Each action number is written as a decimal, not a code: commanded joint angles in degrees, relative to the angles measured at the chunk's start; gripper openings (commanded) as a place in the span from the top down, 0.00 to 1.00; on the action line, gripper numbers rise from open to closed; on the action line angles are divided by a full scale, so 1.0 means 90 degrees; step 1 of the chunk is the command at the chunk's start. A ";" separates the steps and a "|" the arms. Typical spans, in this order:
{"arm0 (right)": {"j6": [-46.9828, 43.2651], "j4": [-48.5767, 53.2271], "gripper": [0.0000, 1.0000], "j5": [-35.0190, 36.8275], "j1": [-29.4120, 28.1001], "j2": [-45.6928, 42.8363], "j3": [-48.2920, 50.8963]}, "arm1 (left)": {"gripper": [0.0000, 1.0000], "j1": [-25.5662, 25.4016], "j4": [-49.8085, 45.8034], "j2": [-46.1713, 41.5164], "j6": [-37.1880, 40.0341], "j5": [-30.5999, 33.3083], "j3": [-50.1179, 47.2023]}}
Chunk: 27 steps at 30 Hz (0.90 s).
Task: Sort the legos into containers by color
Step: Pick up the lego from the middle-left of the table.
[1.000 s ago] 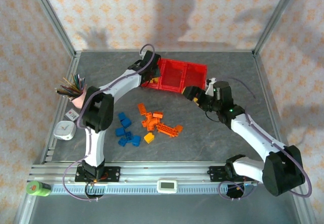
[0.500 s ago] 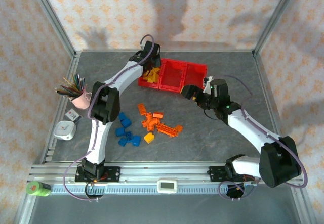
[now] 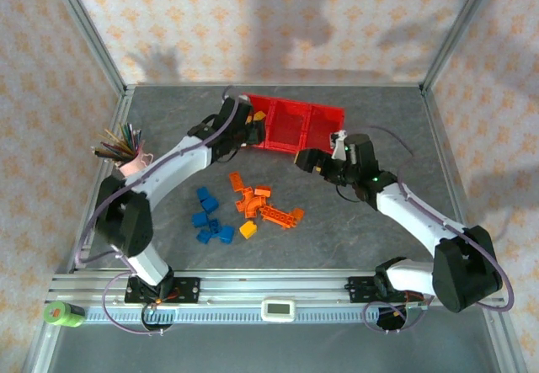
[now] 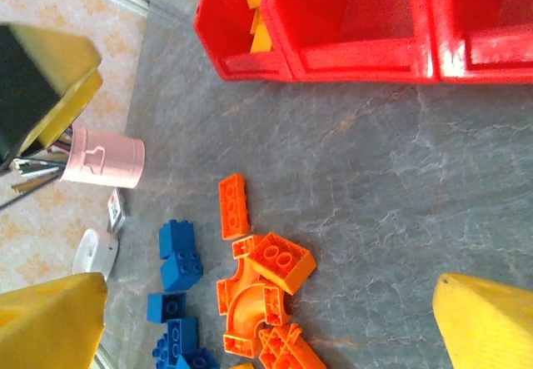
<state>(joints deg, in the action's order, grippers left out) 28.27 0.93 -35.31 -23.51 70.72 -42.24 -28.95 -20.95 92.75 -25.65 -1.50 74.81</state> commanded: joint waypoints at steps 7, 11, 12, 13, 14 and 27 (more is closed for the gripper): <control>-0.0290 0.0469 0.00 0.0370 -0.0685 -0.0301 0.0134 | 0.34 -0.0878 -0.0381 -0.1255 -0.0542 0.0118 -0.1777; -0.0242 0.0500 0.00 0.0523 -0.1019 -0.0543 0.0369 | 0.32 -0.1371 -0.0530 -0.1548 -0.0835 0.0107 -0.2242; -0.0208 0.0466 0.00 0.0549 -0.1099 -0.0594 0.0466 | 0.32 -0.1506 -0.0541 -0.1578 -0.0935 0.0103 -0.2349; -0.0173 0.0426 0.00 0.0549 -0.1169 -0.0628 0.0569 | 0.31 -0.1637 -0.0533 -0.1601 -0.1101 0.0081 -0.2451; -0.0144 0.0391 0.00 0.0536 -0.1213 -0.0662 0.0655 | 0.31 -0.1738 -0.0528 -0.1609 -0.1143 0.0069 -0.2530; 0.0356 0.0010 0.00 0.0778 -0.1392 -0.1019 0.1564 | 0.25 -0.2447 -0.0780 -0.1407 -0.1886 0.0243 -0.3235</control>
<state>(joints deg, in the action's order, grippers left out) 30.46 2.94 -30.39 -35.75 63.37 -28.91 -50.06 -24.93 79.75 -39.38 -1.26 46.94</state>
